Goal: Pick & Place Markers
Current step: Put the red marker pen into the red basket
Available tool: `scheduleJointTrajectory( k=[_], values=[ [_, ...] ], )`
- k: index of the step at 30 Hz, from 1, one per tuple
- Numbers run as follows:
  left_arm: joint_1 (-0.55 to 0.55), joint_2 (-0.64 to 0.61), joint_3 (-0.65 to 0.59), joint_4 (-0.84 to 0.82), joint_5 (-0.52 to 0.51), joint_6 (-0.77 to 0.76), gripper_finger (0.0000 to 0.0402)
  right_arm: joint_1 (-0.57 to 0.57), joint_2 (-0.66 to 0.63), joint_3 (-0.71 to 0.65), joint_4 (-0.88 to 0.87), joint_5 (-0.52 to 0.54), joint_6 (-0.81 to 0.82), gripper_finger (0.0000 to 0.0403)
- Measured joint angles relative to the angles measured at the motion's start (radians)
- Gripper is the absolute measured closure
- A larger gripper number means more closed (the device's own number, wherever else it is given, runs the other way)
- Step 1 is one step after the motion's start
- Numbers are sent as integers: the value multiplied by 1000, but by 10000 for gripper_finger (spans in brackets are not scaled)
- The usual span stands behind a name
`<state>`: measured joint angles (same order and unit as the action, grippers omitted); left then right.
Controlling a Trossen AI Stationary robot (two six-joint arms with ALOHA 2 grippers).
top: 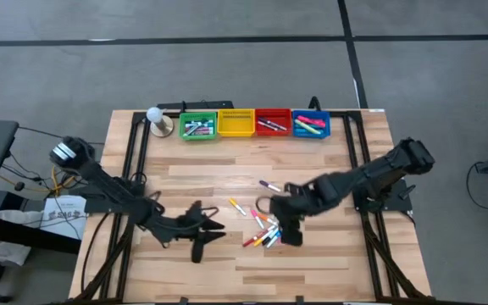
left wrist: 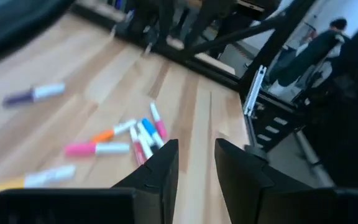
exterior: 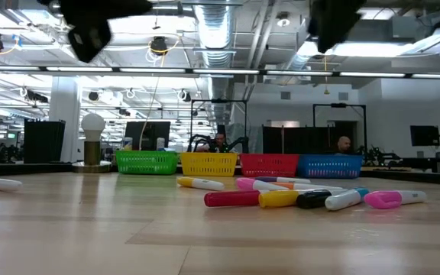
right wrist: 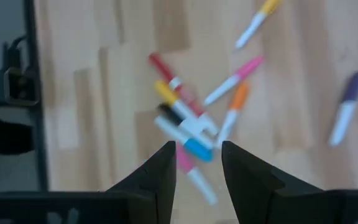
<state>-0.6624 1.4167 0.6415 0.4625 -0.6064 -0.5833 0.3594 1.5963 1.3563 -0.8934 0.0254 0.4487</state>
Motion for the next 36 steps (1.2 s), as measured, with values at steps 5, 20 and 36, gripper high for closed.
scheduleJointTrajectory(
  k=[5, 20, 36],
  values=[
    [46, 196, 9, 225, 27, 219, 298, 111, 0, 0, -48, 1, 112, 285],
    [76, 513, 207, 236, -17, 362, 298, 213, 0, 0, -128, 80, 286, 285],
    [54, 680, 253, 233, 42, 343, 298, 215, 0, 0, -124, 102, 306, 285]
  ],
)
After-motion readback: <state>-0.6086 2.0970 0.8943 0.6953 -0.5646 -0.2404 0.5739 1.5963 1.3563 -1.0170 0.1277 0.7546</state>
